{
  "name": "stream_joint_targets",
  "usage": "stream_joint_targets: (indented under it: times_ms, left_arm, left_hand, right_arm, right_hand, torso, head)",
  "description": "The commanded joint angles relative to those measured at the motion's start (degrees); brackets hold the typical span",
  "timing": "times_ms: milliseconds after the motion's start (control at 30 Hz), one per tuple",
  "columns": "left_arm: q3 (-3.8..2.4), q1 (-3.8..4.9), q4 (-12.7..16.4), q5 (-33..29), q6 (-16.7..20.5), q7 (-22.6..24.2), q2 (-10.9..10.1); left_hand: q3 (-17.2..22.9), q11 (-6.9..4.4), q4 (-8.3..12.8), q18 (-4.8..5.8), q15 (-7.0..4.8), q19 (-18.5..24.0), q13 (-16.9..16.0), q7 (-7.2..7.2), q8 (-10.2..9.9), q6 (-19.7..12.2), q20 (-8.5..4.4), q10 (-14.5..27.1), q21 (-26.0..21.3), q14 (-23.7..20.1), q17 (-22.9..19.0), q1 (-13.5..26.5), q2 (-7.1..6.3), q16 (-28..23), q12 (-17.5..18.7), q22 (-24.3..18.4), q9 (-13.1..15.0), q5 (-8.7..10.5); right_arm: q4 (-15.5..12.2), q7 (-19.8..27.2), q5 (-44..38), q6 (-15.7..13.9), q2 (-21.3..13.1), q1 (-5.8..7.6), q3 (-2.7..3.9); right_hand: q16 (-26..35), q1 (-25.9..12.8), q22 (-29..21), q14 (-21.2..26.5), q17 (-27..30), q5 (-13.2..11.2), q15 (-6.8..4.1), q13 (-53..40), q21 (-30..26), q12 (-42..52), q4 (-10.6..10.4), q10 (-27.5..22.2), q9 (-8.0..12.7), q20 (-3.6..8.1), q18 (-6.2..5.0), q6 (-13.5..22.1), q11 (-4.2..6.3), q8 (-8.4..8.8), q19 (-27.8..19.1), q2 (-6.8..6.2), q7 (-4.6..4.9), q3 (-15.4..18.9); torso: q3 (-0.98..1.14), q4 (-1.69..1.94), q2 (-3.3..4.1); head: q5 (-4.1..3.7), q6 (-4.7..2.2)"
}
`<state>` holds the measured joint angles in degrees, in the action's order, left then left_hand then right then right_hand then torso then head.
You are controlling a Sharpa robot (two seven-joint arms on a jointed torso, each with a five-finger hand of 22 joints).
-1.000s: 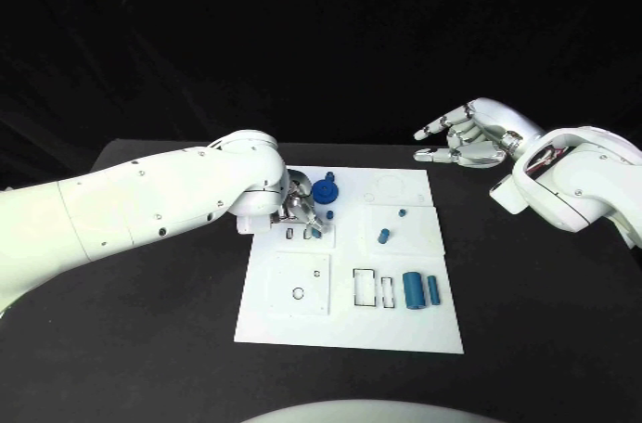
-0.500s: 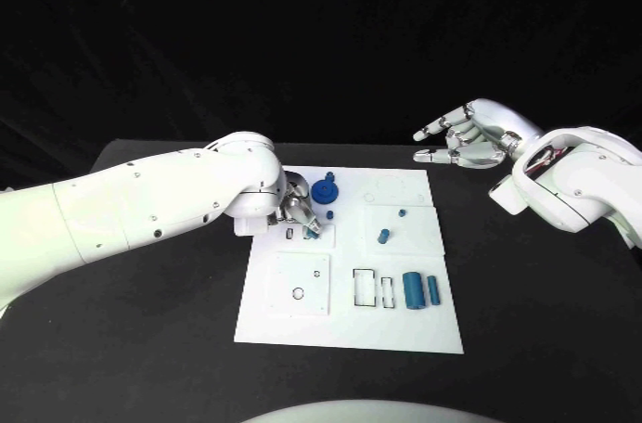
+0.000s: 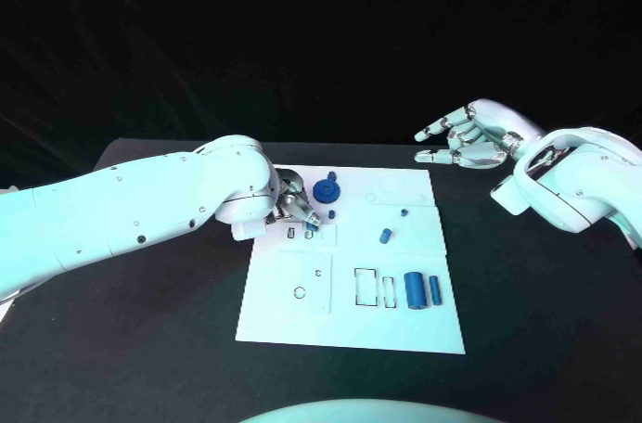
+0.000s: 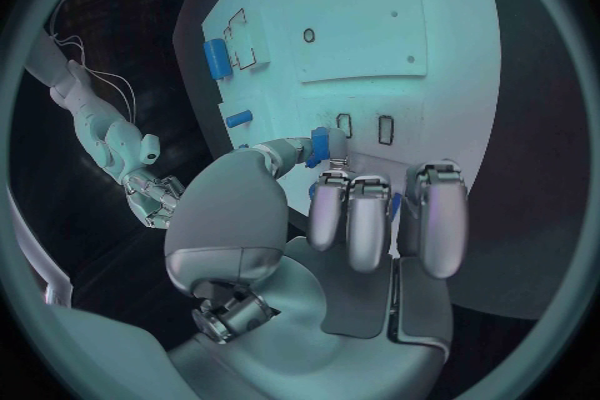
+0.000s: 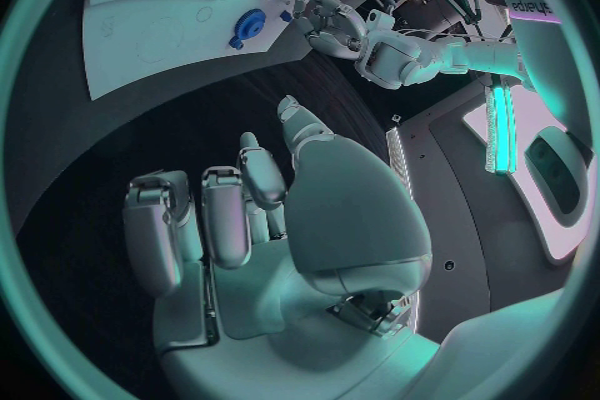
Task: Assemble the parts on the task board
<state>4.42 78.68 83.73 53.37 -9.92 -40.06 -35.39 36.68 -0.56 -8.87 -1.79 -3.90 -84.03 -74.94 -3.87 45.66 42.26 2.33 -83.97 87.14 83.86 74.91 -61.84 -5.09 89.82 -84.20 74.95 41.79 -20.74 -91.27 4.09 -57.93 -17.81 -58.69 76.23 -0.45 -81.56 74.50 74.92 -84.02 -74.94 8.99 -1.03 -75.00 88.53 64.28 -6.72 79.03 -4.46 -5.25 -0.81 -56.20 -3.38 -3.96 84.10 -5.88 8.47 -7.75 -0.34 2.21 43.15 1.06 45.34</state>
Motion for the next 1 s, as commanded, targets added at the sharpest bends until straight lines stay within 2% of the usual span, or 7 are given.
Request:
stream_joint_targets:
  times_ms: [33, 300, 433, 1000]
  left_arm:
    - [-0.01, -0.33, 0.62, 1.48, 4.42, -4.13, -0.38]
    - [0.0, -1.13, 1.36, 4.3, 4.95, -4.98, -0.77]
    - [0.0, -1.35, 1.6, 5.26, 3.15, -5.78, -0.77]
    - [0.02, -1.72, 1.3, 5.71, -2.61, -6.87, -0.63]
  left_hand:
    - [9.12, -0.11, 8.62, 0.43, -0.19, -3.46, -8.72, 0.2, 0.35, 0.29, -0.17, -1.63, -0.01, 6.14, 15.09, 0.5, -0.12, 0.18, -0.14, 8.52, 0.12, -0.24]
    - [9.28, -0.14, 8.75, 0.45, -0.22, -3.51, -8.76, 0.23, 0.43, 0.33, -0.19, -1.67, 0.03, 6.14, 15.09, 0.55, -0.17, 0.18, -0.18, 8.63, 0.19, -0.31]
    - [9.34, -0.15, 8.81, 0.45, -0.23, -3.51, -8.75, 0.24, 0.47, 0.35, -0.19, -1.67, 0.04, 6.14, 15.09, 0.57, -0.2, 0.18, -0.16, 8.64, 0.22, -0.34]
    - [9.42, -0.16, 8.89, 0.46, -0.24, -3.52, -8.69, 0.26, 0.53, 0.38, -0.21, -1.64, 0.05, 6.14, 15.09, 0.65, -0.29, 0.18, -0.11, 8.67, 0.27, -0.36]
  right_arm:
    - [-0.03, -0.06, -0.08, 0.87, -0.09, -0.04, 0.0]
    - [-0.01, -0.08, -0.08, 0.85, -0.22, -0.05, 0.0]
    - [0.02, -0.06, -0.08, 0.85, -0.21, -0.05, 0.0]
    - [0.05, -0.03, -0.08, 1.02, -0.14, -0.05, 0.0]
  right_hand:
    - [0.38, -0.04, 11.18, -3.35, -3.37, 0.21, 0.23, -0.34, -0.29, -0.11, 0.15, -0.22, -0.06, -0.32, -0.2, -0.08, -0.02, -0.07, 3.01, 0.32, -0.04, 0.31]
    - [0.41, -0.12, 11.15, -3.34, -3.35, 0.2, 0.23, -0.3, -0.3, -0.17, 0.08, -0.24, -0.06, -0.32, -0.21, -0.08, -0.02, -0.07, 2.99, 0.32, -0.04, 0.4]
    - [0.41, -0.12, 11.15, -3.34, -3.35, 0.2, 0.23, -0.3, -0.3, -0.17, 0.08, -0.24, -0.06, -0.32, -0.21, -0.08, -0.02, -0.07, 2.99, 0.32, -0.04, 0.4]
    - [0.41, -0.12, 11.15, -3.34, -3.35, 0.2, 0.23, -0.3, -0.3, -0.17, 0.08, -0.24, -0.06, -0.32, -0.21, -0.08, -0.02, -0.07, 2.99, 0.32, -0.04, 0.4]
  torso:
    - [-0.06, 0.01, 0.0]
    - [-0.07, -0.04, -0.01]
    - [-0.09, -0.12, 0.01]
    - [-0.07, -0.06, 0.05]
  head:
    - [0.07, 0.05]
    - [0.18, 0.24]
    - [0.26, 0.34]
    - [0.45, 0.73]
